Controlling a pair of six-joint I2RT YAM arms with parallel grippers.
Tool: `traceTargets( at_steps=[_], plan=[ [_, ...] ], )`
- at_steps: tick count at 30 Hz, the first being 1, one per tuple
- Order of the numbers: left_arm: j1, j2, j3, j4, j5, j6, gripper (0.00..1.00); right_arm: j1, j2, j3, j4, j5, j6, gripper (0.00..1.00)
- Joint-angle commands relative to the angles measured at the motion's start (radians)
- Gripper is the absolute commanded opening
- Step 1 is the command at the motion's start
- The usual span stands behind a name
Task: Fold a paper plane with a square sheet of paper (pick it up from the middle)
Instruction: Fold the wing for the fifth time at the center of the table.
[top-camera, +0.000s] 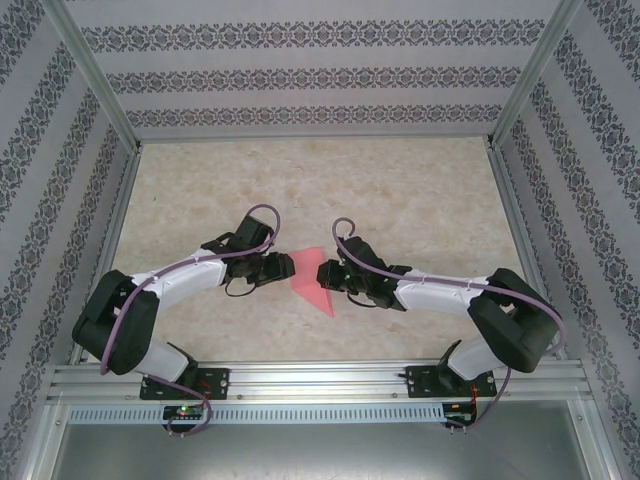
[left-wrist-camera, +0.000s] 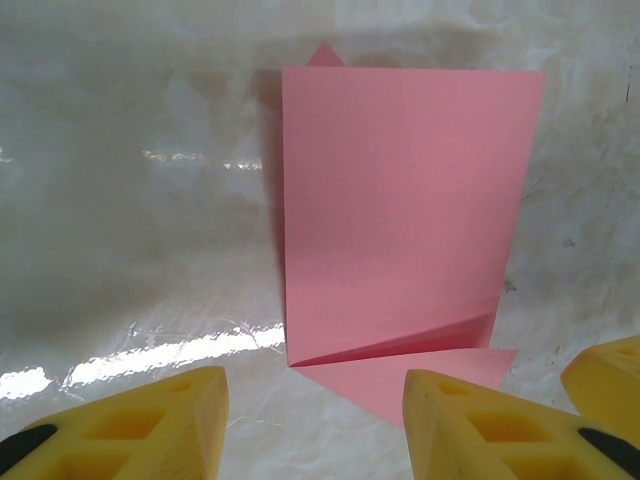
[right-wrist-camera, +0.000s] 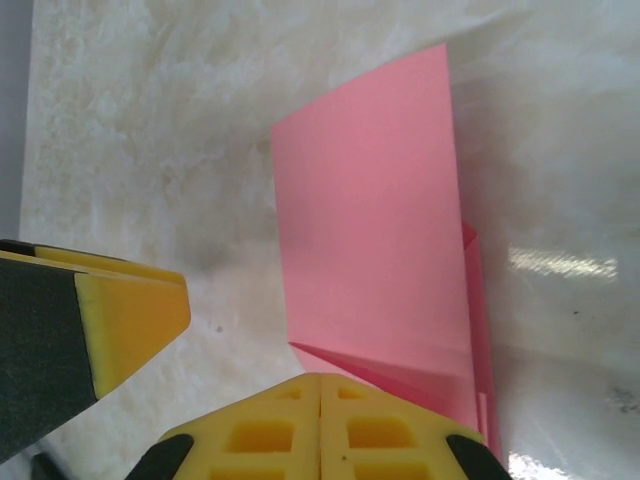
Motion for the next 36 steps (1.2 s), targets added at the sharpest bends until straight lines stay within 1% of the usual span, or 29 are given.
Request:
traceTargets(
  at_steps=[1,4,8,12,22,25,32,36],
  plan=[
    [0.006,-0.012,0.007,0.036,-0.020,-0.016,0.51,0.024,-0.057,-0.003,-0.014,0.098,-0.066,0.08],
    [0.006,-0.008,0.010,0.028,-0.025,-0.012,0.51,0.001,-0.065,0.018,-0.073,0.038,-0.057,0.10],
    [0.006,-0.001,0.004,0.033,-0.028,-0.019,0.51,0.000,-0.027,0.033,-0.090,-0.019,-0.057,0.11],
    [0.006,0.002,0.012,0.011,-0.035,-0.010,0.50,0.005,-0.010,0.001,-0.006,-0.050,-0.024,0.13],
    [0.005,0.004,0.002,0.006,-0.033,-0.007,0.50,-0.015,0.048,0.001,-0.009,-0.086,0.005,0.11],
    [0.005,0.004,0.005,0.005,-0.026,-0.006,0.50,-0.023,0.080,-0.018,0.053,-0.108,0.025,0.10],
    [0.006,0.015,0.009,0.007,-0.003,-0.001,0.50,-0.059,0.113,-0.041,0.082,-0.098,0.028,0.11],
    [0.006,0.023,0.005,0.022,0.009,-0.002,0.51,-0.074,0.156,-0.060,0.128,-0.139,0.031,0.11]
  ],
)
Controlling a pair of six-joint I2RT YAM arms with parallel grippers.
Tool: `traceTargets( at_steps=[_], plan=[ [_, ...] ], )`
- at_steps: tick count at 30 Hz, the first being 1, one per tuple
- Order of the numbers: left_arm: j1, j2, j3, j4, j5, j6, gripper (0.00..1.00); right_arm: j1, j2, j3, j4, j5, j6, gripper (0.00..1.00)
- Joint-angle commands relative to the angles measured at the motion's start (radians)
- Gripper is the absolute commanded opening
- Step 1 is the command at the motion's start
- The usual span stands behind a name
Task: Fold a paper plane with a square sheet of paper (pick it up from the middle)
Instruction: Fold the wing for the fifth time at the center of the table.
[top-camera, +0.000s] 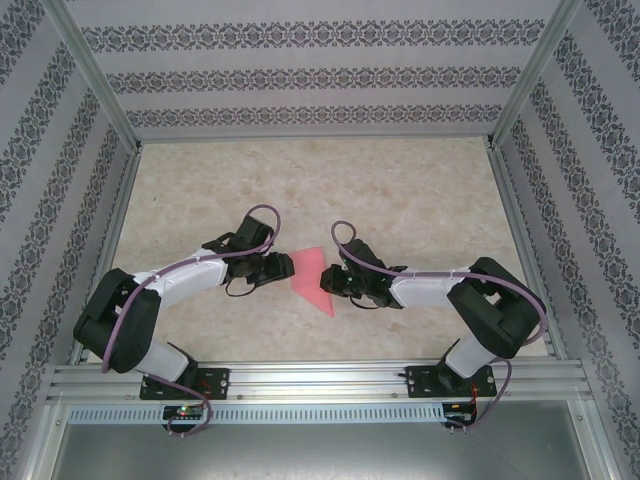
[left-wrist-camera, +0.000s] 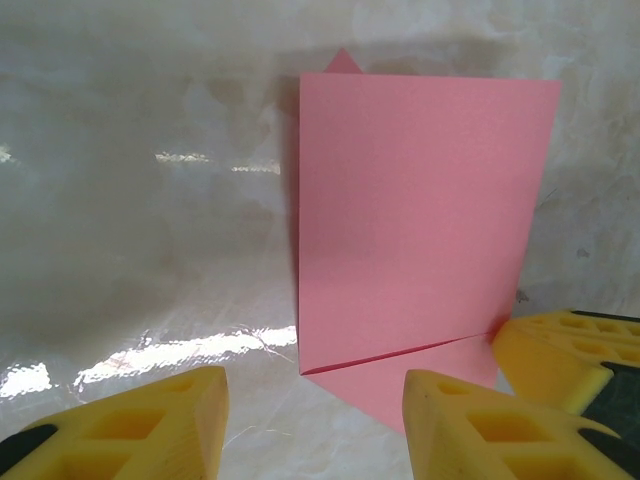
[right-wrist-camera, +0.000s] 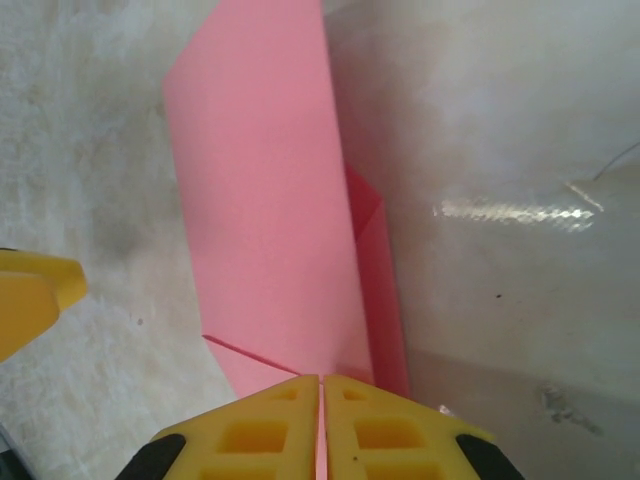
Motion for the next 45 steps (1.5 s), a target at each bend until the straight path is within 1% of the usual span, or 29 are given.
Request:
traceTargets(
  at_steps=[1,9,17,28,35,45],
  plan=[
    [0.006,0.017,0.009,0.020,0.029,0.004,0.51,-0.009,0.045,-0.030,0.065,-0.025,0.014,0.11],
    [0.005,0.036,0.033,0.019,0.082,0.011,0.52,-0.024,0.128,-0.093,0.226,-0.050,0.074,0.11],
    [0.003,0.040,-0.004,0.076,0.150,-0.029,0.54,-0.024,0.142,-0.146,0.283,-0.010,0.120,0.13],
    [-0.003,0.117,0.013,0.099,0.201,-0.047,0.54,-0.024,0.160,-0.149,0.285,-0.004,0.134,0.13],
    [-0.004,0.154,0.027,0.112,0.213,-0.062,0.53,-0.023,0.162,-0.153,0.277,0.006,0.139,0.13],
    [-0.011,0.194,0.037,0.178,0.260,-0.087,0.45,-0.024,0.177,-0.153,0.281,0.006,0.144,0.14]
  ],
)
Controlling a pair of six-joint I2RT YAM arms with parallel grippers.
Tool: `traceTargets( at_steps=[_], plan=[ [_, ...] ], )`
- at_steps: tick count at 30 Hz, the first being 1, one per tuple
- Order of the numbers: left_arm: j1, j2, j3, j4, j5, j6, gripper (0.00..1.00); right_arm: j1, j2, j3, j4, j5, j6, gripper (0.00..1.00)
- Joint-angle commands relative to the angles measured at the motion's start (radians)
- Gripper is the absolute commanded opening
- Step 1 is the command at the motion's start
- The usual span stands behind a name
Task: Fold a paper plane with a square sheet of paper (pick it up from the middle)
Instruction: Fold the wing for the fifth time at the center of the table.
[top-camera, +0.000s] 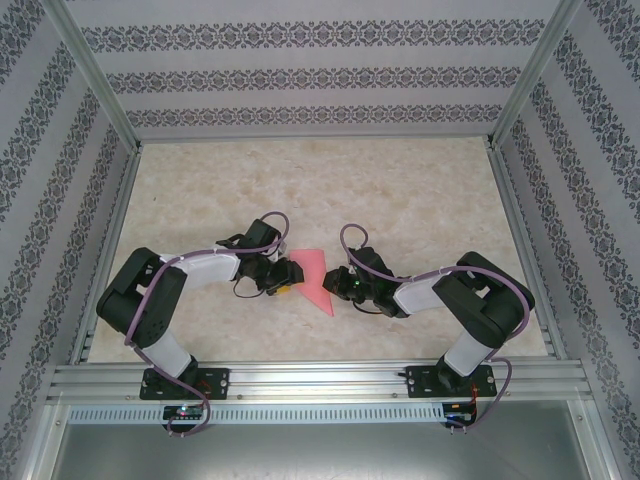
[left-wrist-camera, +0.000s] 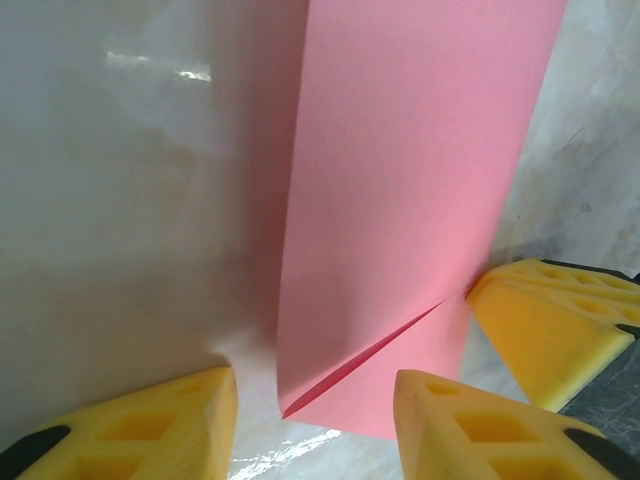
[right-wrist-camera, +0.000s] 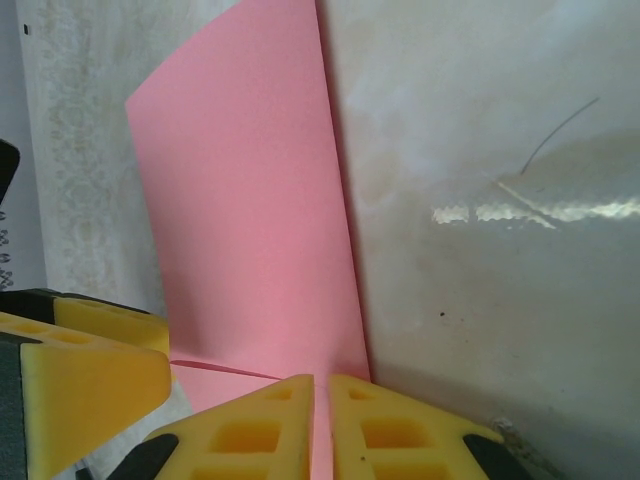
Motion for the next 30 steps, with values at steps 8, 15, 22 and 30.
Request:
traceTargets(
  at_steps=[8,15,22,30],
  plan=[
    [-0.008,0.014,0.024,0.119,0.045,-0.039,0.39,0.007,0.096,-0.018,-0.049,0.056,0.003,0.14],
    [-0.008,0.001,0.008,0.184,0.047,-0.068,0.38,0.006,0.094,-0.020,-0.053,0.059,0.003,0.15],
    [-0.009,0.052,0.005,0.278,0.061,-0.065,0.33,0.005,0.095,-0.008,-0.060,0.054,-0.006,0.16],
    [-0.009,0.057,0.018,0.257,0.057,-0.042,0.16,0.002,0.070,0.037,-0.146,0.061,-0.045,0.17]
  ],
)
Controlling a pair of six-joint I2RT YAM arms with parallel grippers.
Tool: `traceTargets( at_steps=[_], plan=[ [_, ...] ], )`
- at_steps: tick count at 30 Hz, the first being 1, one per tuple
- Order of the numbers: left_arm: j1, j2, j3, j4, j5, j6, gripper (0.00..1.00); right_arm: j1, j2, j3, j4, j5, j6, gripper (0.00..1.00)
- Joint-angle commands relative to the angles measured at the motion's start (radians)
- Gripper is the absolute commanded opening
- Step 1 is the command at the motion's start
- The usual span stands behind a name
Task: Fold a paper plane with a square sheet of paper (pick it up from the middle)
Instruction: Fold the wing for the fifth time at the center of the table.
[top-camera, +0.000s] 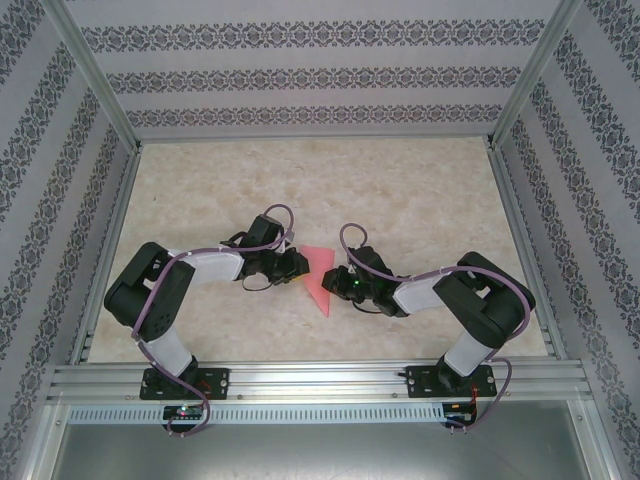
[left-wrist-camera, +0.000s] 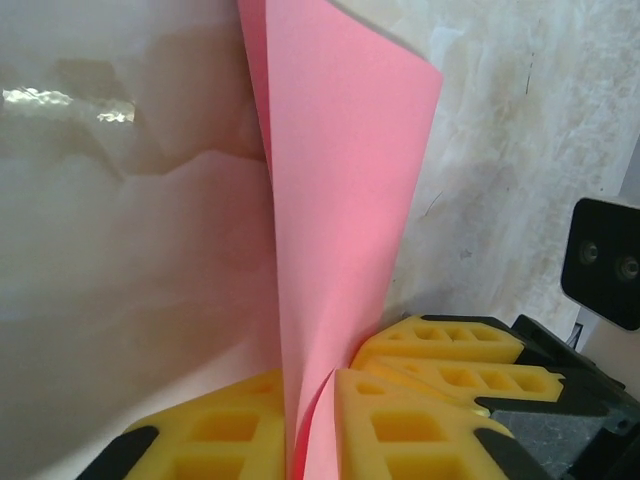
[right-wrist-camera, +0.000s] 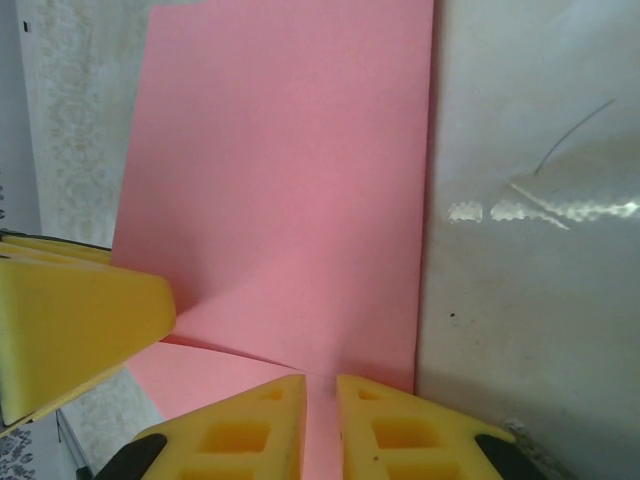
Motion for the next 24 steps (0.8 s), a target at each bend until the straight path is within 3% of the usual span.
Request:
traceTargets(
  at_steps=[1,9,13,16,20,24],
  plan=[
    [-0.009,0.008,0.013,0.034,0.013,0.007,0.14,0.003,0.071,0.028,-0.127,0.062,-0.047,0.17],
    [-0.008,-0.049,-0.013,0.019,-0.029,-0.038,0.03,0.012,-0.069,0.052,-0.281,0.128,-0.111,0.24],
    [-0.009,-0.080,-0.031,0.013,-0.066,-0.105,0.00,0.066,-0.255,0.070,-0.450,0.258,-0.172,0.39],
    [-0.011,-0.101,-0.041,0.001,-0.093,-0.136,0.00,0.143,-0.377,0.087,-0.582,0.405,-0.243,0.39],
    [-0.015,-0.112,-0.032,-0.022,-0.114,-0.140,0.00,0.254,-0.471,0.019,-0.510,0.567,-0.351,0.41],
    [-0.018,-0.098,-0.016,-0.036,-0.109,-0.138,0.00,0.373,-0.442,0.006,-0.411,0.713,-0.533,0.42]
  ],
)
